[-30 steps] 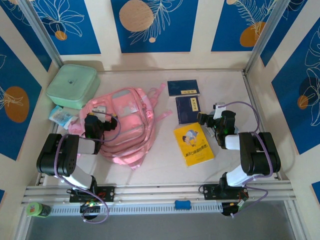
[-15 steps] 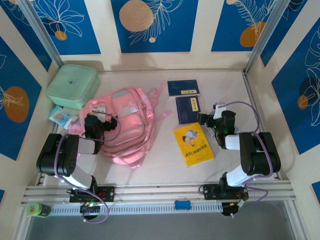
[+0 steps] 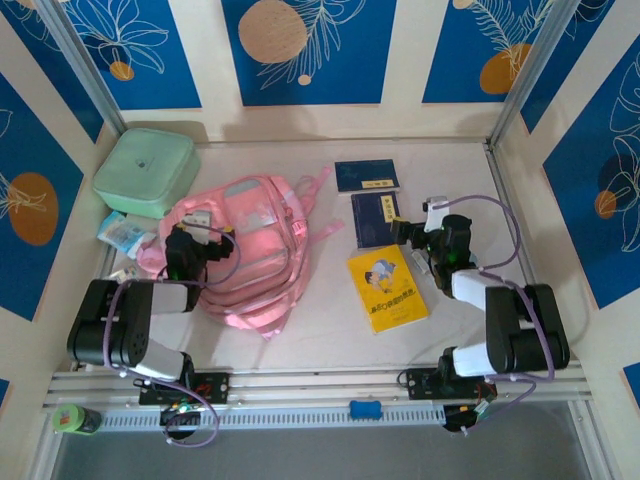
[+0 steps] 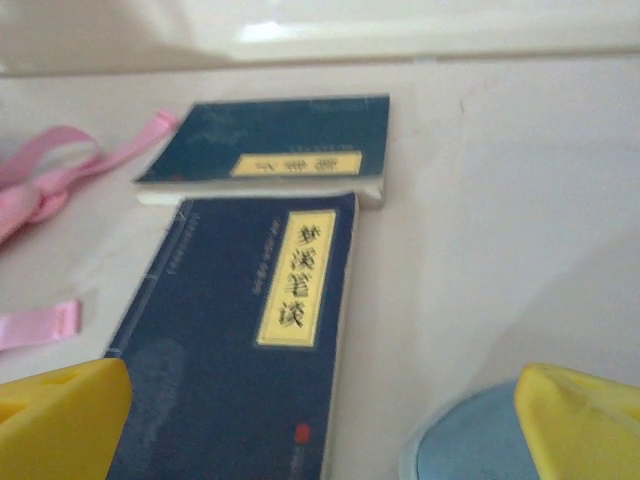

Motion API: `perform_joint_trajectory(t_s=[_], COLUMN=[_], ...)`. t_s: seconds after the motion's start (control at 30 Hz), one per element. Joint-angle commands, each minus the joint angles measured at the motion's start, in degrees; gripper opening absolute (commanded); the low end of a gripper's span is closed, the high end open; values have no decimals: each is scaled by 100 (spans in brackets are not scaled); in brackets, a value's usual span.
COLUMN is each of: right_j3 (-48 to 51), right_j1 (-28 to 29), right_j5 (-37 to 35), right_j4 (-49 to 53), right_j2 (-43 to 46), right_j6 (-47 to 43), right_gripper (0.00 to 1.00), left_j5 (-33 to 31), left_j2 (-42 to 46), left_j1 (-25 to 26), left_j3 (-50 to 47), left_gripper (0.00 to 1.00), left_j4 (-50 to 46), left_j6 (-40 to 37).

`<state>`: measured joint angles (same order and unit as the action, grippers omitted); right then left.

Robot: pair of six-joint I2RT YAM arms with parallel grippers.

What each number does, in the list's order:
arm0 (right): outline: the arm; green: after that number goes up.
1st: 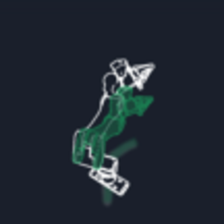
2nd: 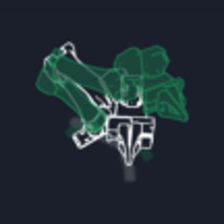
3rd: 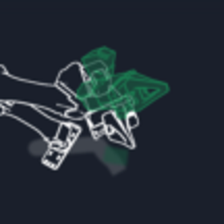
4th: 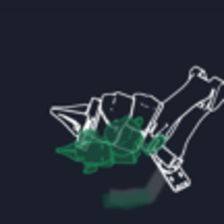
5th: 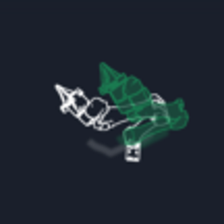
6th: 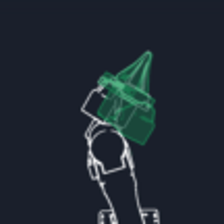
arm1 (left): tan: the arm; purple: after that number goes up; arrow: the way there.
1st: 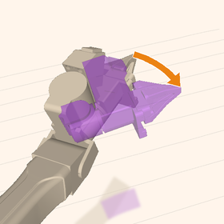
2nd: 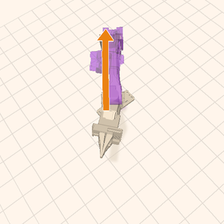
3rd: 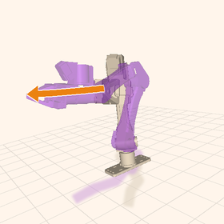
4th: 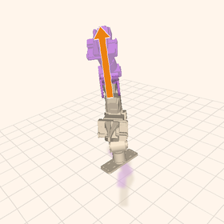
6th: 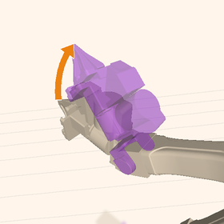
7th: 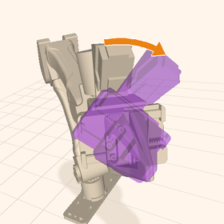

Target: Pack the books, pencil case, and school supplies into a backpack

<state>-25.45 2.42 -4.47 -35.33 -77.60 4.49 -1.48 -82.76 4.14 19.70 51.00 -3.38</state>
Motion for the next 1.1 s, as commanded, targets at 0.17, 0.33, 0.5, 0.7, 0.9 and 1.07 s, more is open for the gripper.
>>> perform_joint_trajectory(t_s=[0.17,0.33,0.5,0.7,0.9,1.07], right_j3=[-655,-1468,-1677,-2077,-2246,-2424], right_j1=[-86,-248,-715,-659,-58,952], right_j5=[-87,-1036,-392,229,1056,1461], right_j4=[1753,3656,4115,5081,5974,6110], right_j2=[1116,1298,1427,1524,1278,773], right_j6=[605,2206,2658,2874,3139,3324], right_gripper=[99,99,99,99,99,99], left_j5=[255,530,583,515,905,767], left_j2=[1263,1747,2214,2494,2891,3295], left_j1=[5,8,-11,-12,190,658], left_j3=[493,868,1270,1630,1454,1368], left_gripper=[99,99,99,99,99,100], left_j4=[-1880,-2623,-3308,-4464,-5293,-6183], left_j6=[440,852,2034,2809,3312,3634])
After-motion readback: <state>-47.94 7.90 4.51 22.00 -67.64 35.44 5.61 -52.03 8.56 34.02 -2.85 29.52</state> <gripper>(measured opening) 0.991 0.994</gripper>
